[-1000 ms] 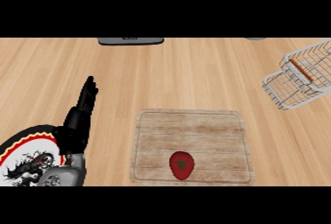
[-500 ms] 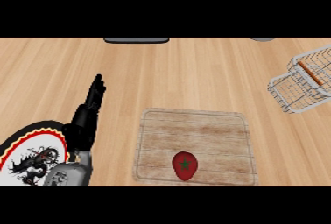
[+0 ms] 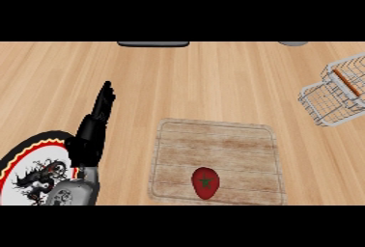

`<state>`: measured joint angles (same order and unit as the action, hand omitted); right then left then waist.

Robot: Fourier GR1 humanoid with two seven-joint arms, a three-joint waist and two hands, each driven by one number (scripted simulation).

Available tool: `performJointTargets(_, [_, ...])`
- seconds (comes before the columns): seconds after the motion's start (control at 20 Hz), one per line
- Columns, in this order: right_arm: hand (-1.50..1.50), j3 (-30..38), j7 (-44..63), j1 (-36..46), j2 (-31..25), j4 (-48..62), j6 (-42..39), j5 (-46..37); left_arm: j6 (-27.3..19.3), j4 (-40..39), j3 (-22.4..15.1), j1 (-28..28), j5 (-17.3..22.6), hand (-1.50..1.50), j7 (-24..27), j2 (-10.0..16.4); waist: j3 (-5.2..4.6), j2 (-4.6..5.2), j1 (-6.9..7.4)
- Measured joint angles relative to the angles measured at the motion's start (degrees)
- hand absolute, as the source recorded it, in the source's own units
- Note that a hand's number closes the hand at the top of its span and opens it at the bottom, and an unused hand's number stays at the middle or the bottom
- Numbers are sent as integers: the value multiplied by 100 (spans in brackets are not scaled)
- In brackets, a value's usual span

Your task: Pick the bell pepper from the cutting board and place it in the tiered basket

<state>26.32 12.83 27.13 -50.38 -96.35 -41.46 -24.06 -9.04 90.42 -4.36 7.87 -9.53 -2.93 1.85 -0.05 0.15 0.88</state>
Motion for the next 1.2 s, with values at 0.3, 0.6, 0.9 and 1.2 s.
performJointTargets(0.3, [150,-566,-630,526,-149,1154,732,-744,-3,-137,11,74,-35,0,51,-36,4,7,1])
performJointTargets(0.6, [150,-968,-1345,817,-206,2229,1431,-1408,-9,-241,71,246,-35,0,19,-56,4,7,-6])
performJointTargets(0.9, [-150,-722,-1330,1182,99,3477,1514,-1211,-5,-201,12,166,-50,0,42,-81,6,14,24])
performJointTargets(1.2, [-150,-343,-1437,1601,344,4344,1524,-773,33,-196,67,119,-14,0,73,-26,8,10,13])
